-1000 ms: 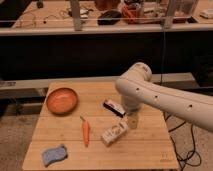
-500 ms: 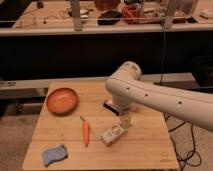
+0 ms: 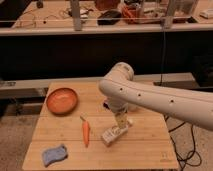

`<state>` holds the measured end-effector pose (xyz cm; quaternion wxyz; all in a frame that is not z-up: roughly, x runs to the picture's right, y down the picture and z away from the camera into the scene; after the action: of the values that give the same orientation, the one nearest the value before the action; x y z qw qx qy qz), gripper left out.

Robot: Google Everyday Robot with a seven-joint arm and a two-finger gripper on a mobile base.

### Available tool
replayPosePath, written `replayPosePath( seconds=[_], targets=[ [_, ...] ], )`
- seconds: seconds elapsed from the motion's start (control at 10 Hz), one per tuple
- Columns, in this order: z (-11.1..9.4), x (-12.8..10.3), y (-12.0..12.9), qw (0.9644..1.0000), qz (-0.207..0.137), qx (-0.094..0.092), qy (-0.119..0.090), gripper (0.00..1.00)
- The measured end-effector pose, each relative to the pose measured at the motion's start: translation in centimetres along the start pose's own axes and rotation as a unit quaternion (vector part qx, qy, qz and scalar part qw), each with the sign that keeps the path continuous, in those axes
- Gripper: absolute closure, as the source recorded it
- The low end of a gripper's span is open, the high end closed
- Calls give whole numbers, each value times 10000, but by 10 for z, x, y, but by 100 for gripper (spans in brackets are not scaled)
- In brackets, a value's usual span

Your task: Drag the pepper across the table

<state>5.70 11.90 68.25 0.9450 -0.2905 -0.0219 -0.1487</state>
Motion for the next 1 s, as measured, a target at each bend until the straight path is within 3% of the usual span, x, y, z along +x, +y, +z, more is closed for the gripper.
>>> replayPosePath(
  seconds=[0.6, 1.0],
  targets=[
    [5, -24, -9, 9988, -460, 71, -132, 20],
    [9, -52, -20, 9959, -873, 84, -208, 20]
  ],
)
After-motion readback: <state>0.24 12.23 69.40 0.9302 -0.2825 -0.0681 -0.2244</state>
